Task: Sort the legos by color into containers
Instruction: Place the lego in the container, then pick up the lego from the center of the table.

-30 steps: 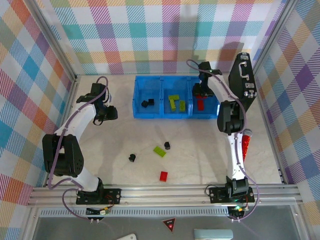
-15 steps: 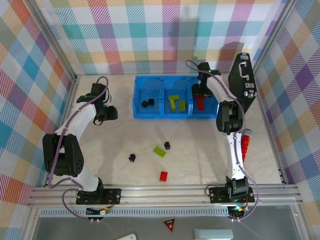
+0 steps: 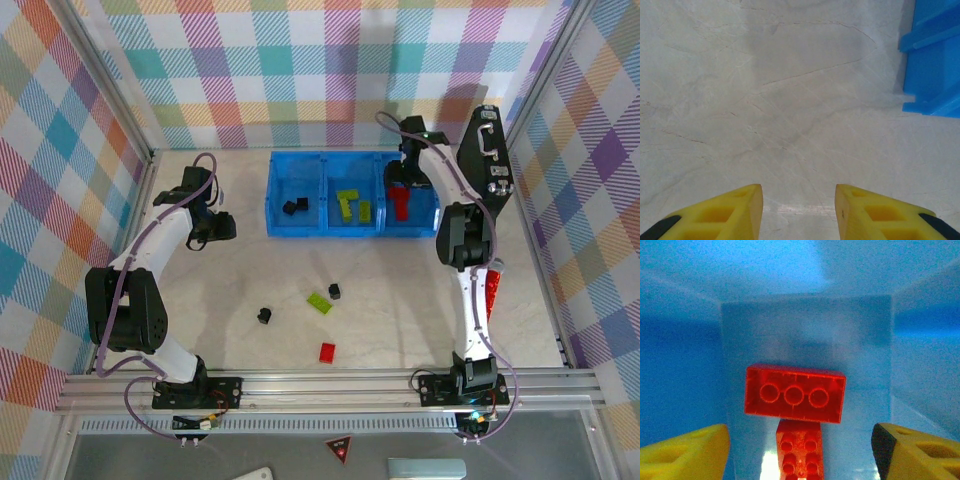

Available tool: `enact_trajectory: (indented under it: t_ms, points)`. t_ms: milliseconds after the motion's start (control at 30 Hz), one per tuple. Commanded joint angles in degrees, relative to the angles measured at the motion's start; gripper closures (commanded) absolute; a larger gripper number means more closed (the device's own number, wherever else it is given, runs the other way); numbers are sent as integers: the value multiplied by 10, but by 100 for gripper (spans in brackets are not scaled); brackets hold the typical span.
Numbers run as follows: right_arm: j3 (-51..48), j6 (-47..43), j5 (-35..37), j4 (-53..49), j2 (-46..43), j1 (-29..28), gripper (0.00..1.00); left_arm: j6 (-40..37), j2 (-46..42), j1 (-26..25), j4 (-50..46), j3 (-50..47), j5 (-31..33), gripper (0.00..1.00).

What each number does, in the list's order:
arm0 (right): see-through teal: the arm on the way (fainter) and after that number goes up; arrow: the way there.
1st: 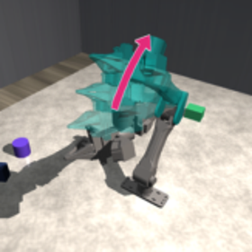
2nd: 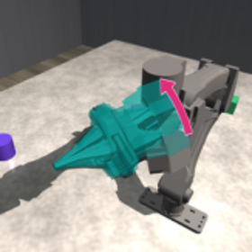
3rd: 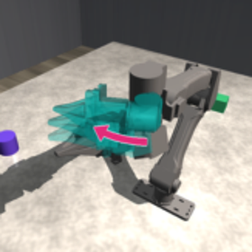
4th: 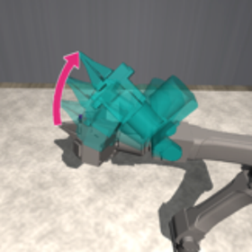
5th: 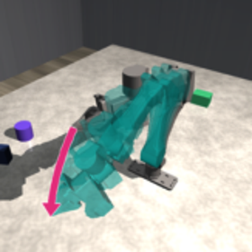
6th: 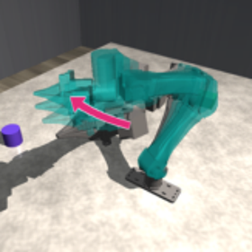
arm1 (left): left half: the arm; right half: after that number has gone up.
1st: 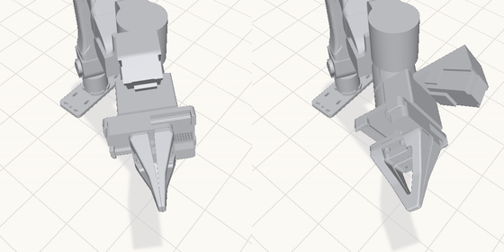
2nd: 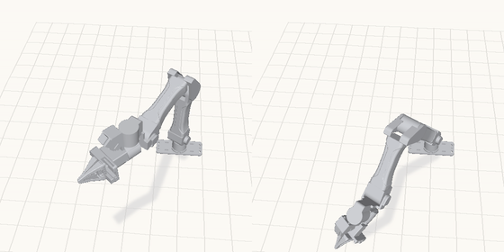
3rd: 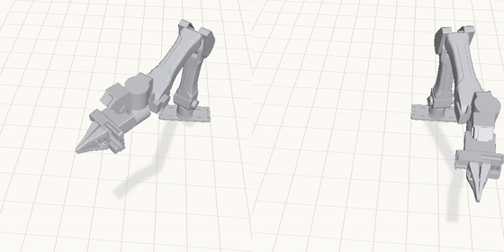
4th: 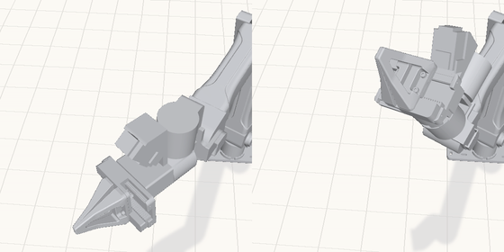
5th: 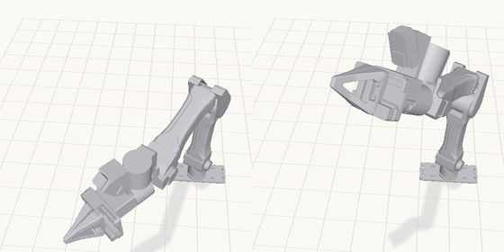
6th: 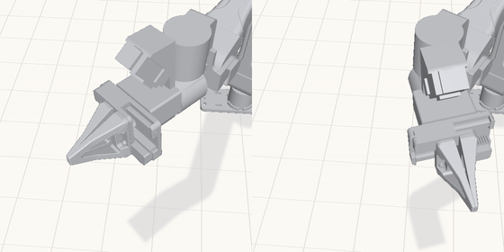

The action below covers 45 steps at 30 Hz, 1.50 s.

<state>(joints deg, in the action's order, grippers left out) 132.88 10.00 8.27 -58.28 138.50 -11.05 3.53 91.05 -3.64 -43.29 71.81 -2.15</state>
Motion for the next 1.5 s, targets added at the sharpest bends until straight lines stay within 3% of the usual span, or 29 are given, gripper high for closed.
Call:
enact_trajectory:
  t_ms: [0, 467, 833, 1167, 1467]
  points:
    - [0, 2, -9, -26, -56, -3, 25, -5, -7, 7, 1, -3, -12, 58]
    - [-215, 36, -16, -13, -241, -42, 28, -3, -17, 6, 3, -1, -38, 58]
    - [-378, 79, -4, -3, -348, -158, 31, -3, -22, 5, 3, -1, -46, 58]
    - [-486, 143, -14, 13, -396, -263, 34, -4, -22, 4, 1, -3, -46, 58]
    - [-509, 188, -29, 28, -370, -345, 37, -5, -23, 3, 0, -3, -44, 58]
